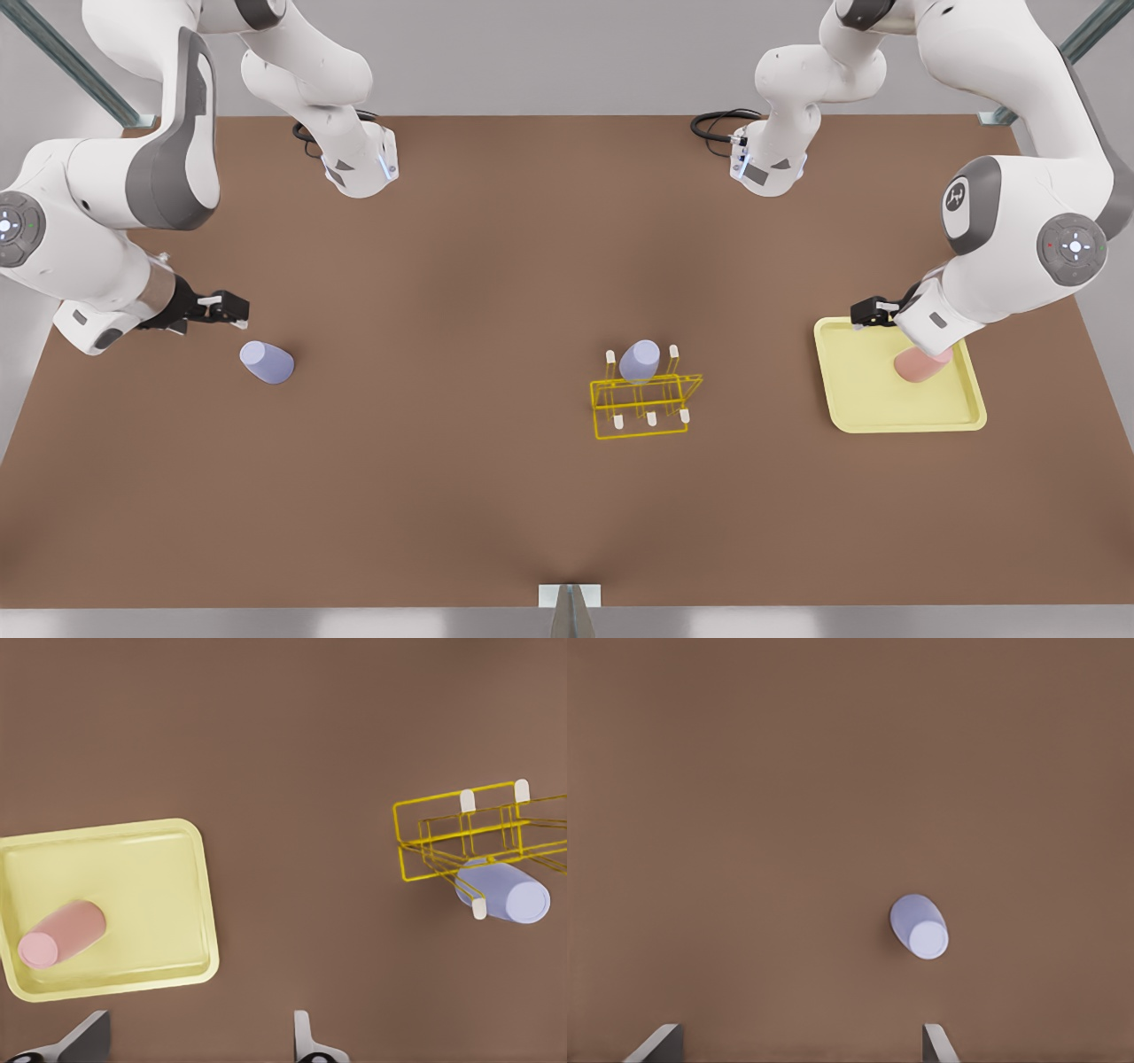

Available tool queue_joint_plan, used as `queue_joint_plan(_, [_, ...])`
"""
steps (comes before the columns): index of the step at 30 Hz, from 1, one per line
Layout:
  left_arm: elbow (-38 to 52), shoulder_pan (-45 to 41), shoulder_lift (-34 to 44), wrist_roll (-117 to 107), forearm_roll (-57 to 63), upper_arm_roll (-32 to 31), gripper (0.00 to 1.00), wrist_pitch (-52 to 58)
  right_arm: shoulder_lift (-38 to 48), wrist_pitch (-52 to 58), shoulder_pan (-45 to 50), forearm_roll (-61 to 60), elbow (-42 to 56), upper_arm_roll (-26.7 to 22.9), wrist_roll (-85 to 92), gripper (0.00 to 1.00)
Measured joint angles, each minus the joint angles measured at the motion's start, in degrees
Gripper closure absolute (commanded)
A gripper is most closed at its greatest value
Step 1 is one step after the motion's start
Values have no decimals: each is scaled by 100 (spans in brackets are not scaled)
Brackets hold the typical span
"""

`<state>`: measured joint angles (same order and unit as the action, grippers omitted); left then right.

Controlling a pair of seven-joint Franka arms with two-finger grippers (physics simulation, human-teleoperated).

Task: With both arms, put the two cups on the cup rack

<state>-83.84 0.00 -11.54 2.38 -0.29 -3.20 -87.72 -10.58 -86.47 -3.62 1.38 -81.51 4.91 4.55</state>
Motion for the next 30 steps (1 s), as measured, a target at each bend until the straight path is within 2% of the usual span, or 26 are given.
queue_joint_plan(4, [85, 75, -172, 3, 17, 48, 0, -3, -270, 18, -133, 28, 53, -4, 66, 0])
queue_joint_plan(8, [512, 858, -937, 158, 36, 247, 0, -115, -850, -198, -689, 181, -26, -11, 173, 0])
queue_joint_plan(17, [88, 1565, -1676, 825, 594, 328, 0, -1362, -858, -1901, -876, 365, -1759, 0, 346, 0])
queue_joint_plan(22, [-1212, 1671, -1219, 1178, 660, 388, 0, -2075, -602, -3034, -1068, 347, -2867, 9, 448, 0])
queue_joint_plan(30, [-1733, 1805, -1195, 1573, 696, 630, 0, -2865, -544, -4337, -1191, 320, -3775, 5, 648, 0])
